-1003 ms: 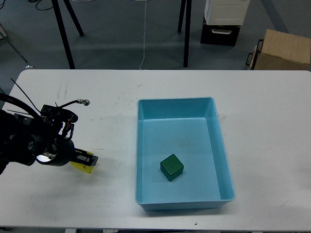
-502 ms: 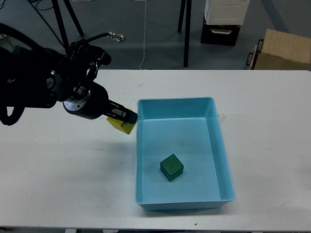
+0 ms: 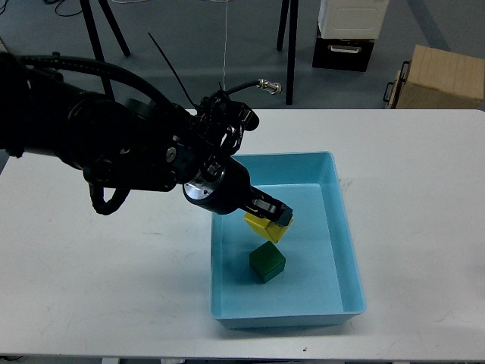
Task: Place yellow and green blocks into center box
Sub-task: 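Lift the yellow cube and carry it into the blue box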
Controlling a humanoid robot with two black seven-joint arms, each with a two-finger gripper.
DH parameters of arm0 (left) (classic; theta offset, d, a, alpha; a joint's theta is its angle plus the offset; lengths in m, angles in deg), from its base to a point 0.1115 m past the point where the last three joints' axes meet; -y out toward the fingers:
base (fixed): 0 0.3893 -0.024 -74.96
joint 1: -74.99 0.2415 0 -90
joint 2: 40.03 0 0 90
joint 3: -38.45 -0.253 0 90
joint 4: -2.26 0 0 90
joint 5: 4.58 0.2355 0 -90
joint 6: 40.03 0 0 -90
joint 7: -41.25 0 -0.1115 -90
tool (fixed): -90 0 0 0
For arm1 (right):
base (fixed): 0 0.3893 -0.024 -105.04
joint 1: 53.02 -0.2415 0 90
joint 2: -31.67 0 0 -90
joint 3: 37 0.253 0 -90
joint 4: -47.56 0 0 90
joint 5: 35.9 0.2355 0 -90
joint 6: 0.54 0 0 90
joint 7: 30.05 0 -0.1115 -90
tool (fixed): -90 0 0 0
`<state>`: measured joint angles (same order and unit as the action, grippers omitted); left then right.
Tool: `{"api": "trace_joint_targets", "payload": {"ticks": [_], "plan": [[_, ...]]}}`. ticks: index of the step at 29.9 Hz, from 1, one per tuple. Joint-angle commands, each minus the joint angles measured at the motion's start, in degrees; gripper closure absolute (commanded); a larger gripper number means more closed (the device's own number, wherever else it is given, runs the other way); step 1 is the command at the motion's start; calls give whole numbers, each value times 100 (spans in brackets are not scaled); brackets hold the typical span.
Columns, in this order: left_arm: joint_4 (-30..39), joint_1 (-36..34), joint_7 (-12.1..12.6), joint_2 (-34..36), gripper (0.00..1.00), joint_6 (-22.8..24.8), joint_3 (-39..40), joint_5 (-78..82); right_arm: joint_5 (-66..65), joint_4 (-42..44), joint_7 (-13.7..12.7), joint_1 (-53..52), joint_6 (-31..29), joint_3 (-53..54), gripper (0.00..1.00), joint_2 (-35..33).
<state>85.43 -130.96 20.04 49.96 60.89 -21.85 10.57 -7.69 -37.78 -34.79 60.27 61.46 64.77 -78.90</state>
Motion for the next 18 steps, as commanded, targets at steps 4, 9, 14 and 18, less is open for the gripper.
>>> {"api": "trace_joint_targets", "payload": {"ticks": [4,9,14,18], "plan": [[-283,212,-77,0,92,33,150,-83,0,9,0,9,0,9,0,-9],[-574,652,-59,0,92,-55,-16,-74,0,9,0,1,0,-44,0,-9],[-583,828,-41,0,92,-222,-87,-65,0,0,0,-17,0,-79,0,-9],[-583,846,-41,0,93,-231,-87,-65,-17,9,0,-17,0,-70,0,-17]]}}
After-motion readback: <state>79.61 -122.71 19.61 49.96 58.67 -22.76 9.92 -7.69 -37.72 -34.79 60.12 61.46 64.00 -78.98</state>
